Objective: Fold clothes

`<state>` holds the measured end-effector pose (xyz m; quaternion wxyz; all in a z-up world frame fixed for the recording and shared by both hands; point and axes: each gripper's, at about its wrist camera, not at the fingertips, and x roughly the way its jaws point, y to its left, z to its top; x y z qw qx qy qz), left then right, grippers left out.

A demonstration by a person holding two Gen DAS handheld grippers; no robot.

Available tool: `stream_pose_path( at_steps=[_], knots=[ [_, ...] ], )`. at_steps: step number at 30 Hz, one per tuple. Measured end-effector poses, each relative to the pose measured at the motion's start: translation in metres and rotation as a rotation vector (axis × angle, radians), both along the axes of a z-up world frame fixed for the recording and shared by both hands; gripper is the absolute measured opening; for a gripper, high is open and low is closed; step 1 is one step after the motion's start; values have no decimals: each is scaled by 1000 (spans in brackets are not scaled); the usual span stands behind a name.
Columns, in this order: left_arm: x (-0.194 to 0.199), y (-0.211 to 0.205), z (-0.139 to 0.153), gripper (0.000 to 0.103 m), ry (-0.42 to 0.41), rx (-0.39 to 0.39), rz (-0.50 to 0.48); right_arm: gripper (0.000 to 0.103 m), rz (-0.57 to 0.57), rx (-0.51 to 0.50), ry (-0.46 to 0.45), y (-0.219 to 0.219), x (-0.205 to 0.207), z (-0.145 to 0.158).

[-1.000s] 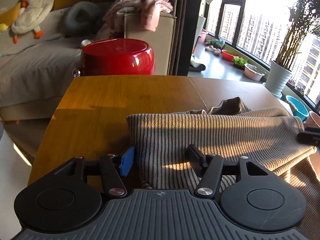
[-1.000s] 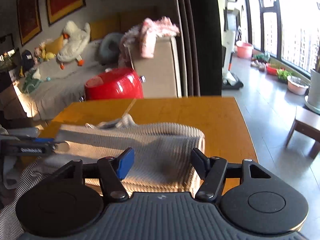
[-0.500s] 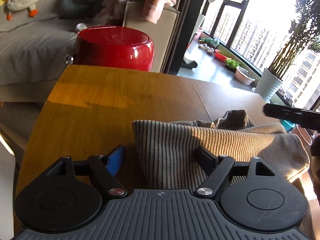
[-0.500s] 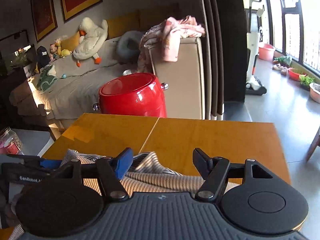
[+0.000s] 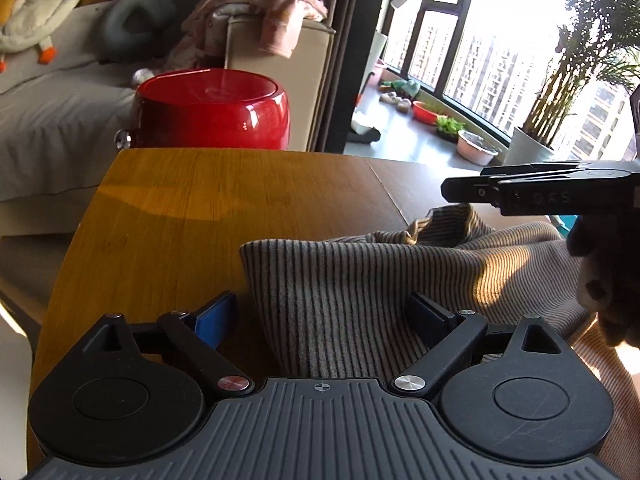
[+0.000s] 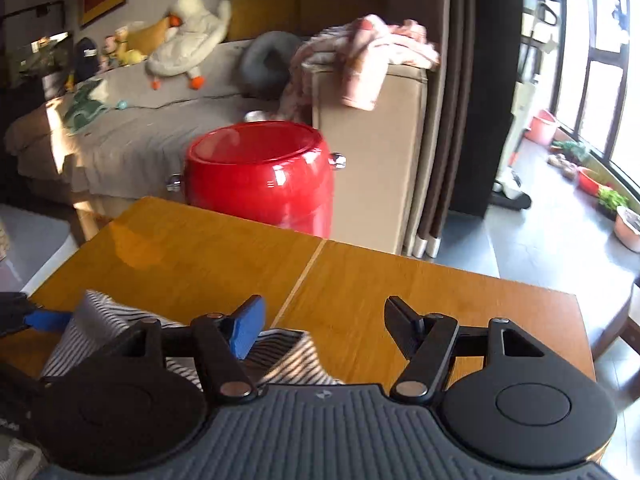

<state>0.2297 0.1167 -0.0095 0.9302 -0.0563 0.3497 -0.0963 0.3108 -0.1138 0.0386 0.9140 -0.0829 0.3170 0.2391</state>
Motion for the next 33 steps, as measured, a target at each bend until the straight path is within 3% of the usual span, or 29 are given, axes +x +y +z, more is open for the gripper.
stream_pose_path(
  at_steps=[3,14,15,17,19,25,26,27,29,30,33],
  knots=[
    [-2,-2,-1,95,-15,10,2,74,129,-156,55,23,-8,-3],
    [-6,2,-3,98,-25,14,15,73,-161,122,49,28,43,13],
    [-5,2,-3,98,-25,10,15,73,-168,52,-14,22,41,18],
    [-4,3,-2,98,-24,1,13,69,-140,34,-4,0,36,22],
    [0,3,-2,98,-19,-13,12,56,-121,67,53,-18,29,19],
    [10,-1,-2,98,-17,-25,26,56,-41,148,161,-33,15,-18],
    [11,0,-2,98,-17,-28,28,53,-16,156,177,-28,14,-23],
    [11,2,-2,98,-15,-34,33,38,14,136,185,-21,13,-28],
    [11,7,1,98,-9,-55,51,23,22,82,141,-10,4,-32],
    [11,12,4,98,-7,-74,66,6,9,107,146,-14,4,-27],
    [7,30,24,98,-32,-145,112,6,-10,182,115,-28,-1,-3]
  ],
)
